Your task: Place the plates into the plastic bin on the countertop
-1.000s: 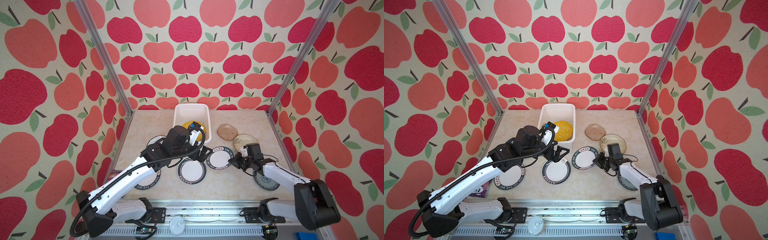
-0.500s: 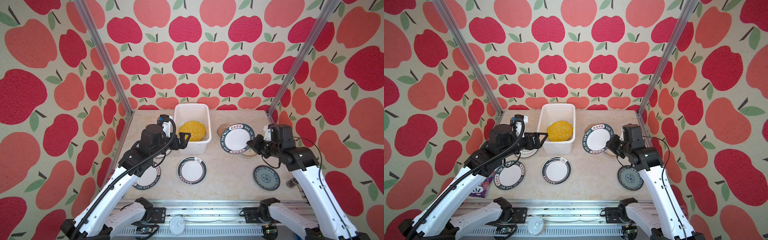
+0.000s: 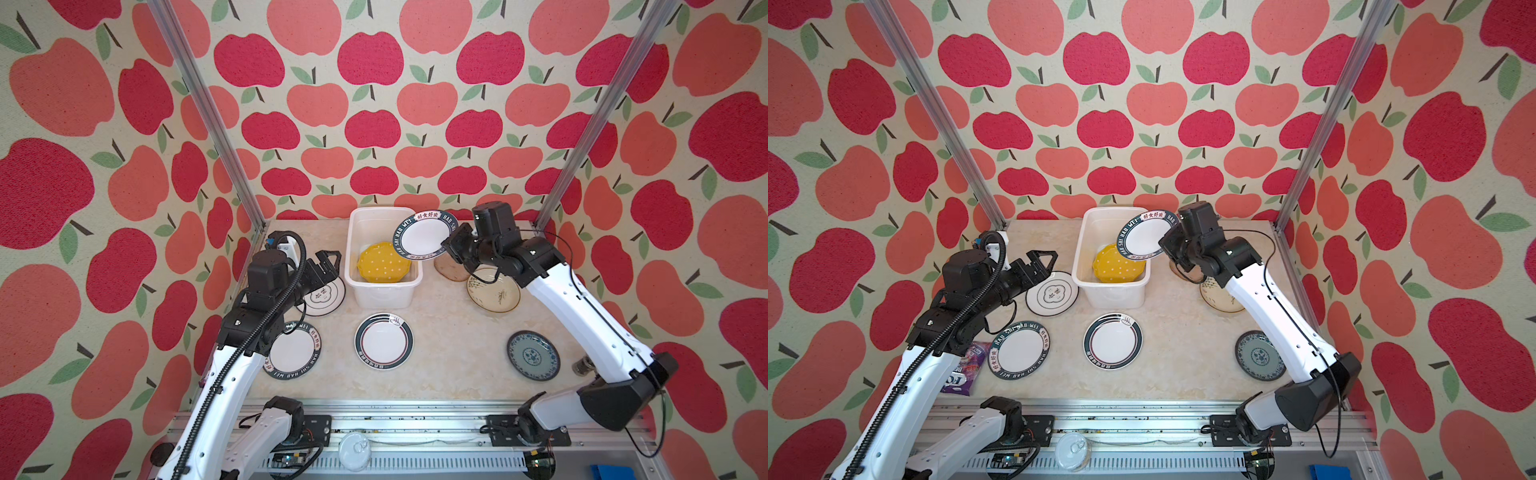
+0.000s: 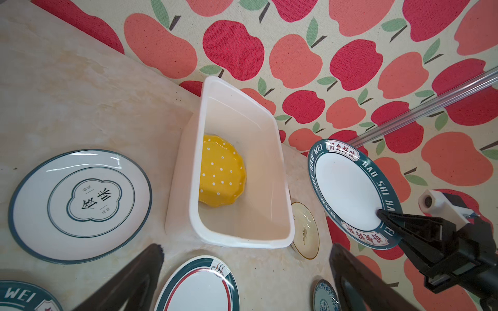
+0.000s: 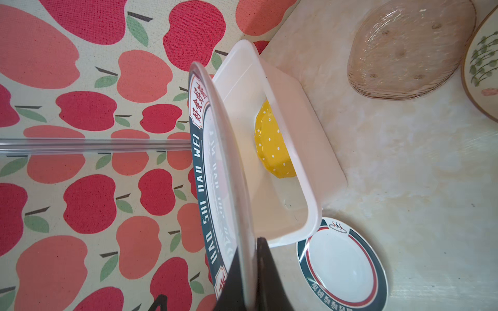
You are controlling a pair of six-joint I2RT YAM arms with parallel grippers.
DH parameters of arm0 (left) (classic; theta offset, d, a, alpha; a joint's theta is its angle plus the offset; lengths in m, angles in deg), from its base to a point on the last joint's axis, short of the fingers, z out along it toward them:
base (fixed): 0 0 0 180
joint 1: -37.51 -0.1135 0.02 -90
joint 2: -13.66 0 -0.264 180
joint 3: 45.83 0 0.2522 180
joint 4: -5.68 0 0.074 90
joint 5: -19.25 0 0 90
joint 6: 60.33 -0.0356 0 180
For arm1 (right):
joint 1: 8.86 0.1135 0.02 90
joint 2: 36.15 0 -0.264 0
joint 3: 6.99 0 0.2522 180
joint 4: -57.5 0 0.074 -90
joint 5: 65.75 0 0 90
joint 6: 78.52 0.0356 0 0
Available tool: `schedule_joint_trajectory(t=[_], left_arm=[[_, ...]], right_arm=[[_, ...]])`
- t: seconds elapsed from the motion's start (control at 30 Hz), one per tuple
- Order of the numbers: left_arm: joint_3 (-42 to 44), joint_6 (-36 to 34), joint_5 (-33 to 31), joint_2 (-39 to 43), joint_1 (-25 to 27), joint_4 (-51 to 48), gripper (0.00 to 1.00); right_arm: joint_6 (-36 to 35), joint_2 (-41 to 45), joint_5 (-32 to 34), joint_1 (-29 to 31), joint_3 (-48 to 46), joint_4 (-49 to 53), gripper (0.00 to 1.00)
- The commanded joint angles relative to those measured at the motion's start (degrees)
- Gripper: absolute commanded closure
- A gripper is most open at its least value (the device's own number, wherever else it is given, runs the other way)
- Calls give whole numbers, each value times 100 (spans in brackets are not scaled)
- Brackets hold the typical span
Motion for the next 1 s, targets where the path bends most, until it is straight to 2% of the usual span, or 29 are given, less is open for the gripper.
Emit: schedule_joint_trajectory(t=[0.0,0.23,0.43,0.6,0.77,0.87,0.97], left_arm=[[22,164,344,76,-194,-4,1],[10,361,565,92,-358,-120,1],[-2,371,699,93,-381,-109,1],[7,406,806,76,-381,-52,1],[-6,335,847,101,-403,-67,1],[-7,268,857,160,-440,-103,1],[-14,202,886,228,-460,-159,1]], right_arm=[[1316,-177,1188,458,50,-977,100],[2418,-1390,1671,814,901,-1100,100],[3375,-2277,2128,1054,1679,-622,100],[4252,-3136,2309,1222,2972,217,100],[4887,-4265,2390,1341,4798,1254,100],[5184,-4725,2389,1385,5320,1530,100],[5513,-4864,2604,1434,5283,1509,100]])
